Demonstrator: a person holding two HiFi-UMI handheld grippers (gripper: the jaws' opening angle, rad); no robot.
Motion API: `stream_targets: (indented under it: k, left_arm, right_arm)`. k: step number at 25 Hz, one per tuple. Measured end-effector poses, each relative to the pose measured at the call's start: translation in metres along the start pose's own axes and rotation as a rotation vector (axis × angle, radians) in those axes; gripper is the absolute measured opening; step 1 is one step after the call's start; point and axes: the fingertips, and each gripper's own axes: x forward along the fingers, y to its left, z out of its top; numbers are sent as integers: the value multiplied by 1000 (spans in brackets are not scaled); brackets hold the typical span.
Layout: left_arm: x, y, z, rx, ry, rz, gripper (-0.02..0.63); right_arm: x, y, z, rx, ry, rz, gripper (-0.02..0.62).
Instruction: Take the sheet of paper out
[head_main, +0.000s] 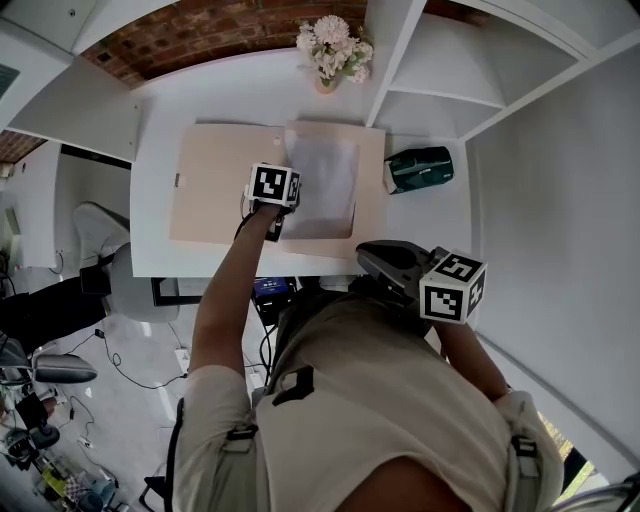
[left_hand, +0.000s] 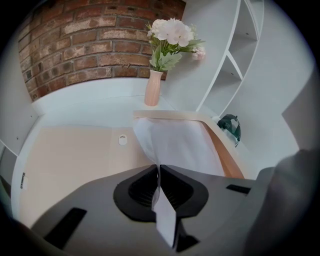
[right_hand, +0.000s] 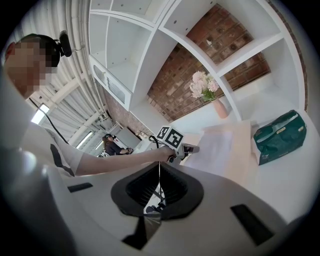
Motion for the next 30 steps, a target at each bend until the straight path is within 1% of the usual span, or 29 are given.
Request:
stream_targets:
  k: [14,30]
  left_arm:
    - [-7,7,-5,-22,-7,8,32]
    - [-20,11,-3,-26,-18,19,32]
  right_arm:
    - [3,7,-3,-9,9,9,26]
    - [3,11,-9,-12,11,18,26]
